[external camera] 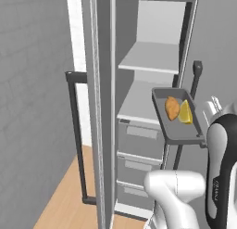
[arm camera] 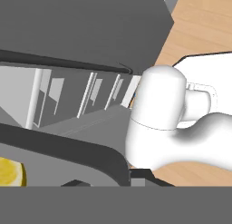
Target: Take the meat container that has the fish and place it on the second highest rack of the freezer. Then take the vegetable container that has the potato and lemon wedge and place it on the highest rack of the freezer.
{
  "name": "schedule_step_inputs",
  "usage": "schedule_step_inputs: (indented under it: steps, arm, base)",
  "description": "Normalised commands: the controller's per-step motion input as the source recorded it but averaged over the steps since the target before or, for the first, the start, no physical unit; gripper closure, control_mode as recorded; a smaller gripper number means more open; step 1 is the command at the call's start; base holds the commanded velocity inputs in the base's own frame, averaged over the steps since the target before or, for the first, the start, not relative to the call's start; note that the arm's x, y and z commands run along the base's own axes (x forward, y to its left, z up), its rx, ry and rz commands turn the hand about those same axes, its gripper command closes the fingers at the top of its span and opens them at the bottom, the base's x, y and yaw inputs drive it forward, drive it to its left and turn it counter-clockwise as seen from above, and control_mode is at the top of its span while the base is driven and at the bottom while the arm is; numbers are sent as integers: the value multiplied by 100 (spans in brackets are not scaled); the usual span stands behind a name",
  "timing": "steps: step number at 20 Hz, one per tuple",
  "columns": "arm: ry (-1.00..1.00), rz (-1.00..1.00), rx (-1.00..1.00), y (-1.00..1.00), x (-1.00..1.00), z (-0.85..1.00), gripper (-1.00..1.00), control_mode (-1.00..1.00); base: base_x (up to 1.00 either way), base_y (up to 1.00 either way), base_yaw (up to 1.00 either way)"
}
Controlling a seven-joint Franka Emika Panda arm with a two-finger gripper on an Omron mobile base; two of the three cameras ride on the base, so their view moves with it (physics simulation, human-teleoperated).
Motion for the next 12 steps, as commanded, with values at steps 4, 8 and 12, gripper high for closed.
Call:
schedule_step_inputs:
  steps: [4, 8, 12]
  arm:
    - [0, 0, 0, 0, 0, 0, 100, 100]
    - [0, 0, 0, 0, 0, 0, 100, 100]
    - [0, 0, 0, 0, 0, 0, 100, 100]
  base:
    - [53, 29, -23]
    - [27, 79, -25]
    - [31, 33, -21]
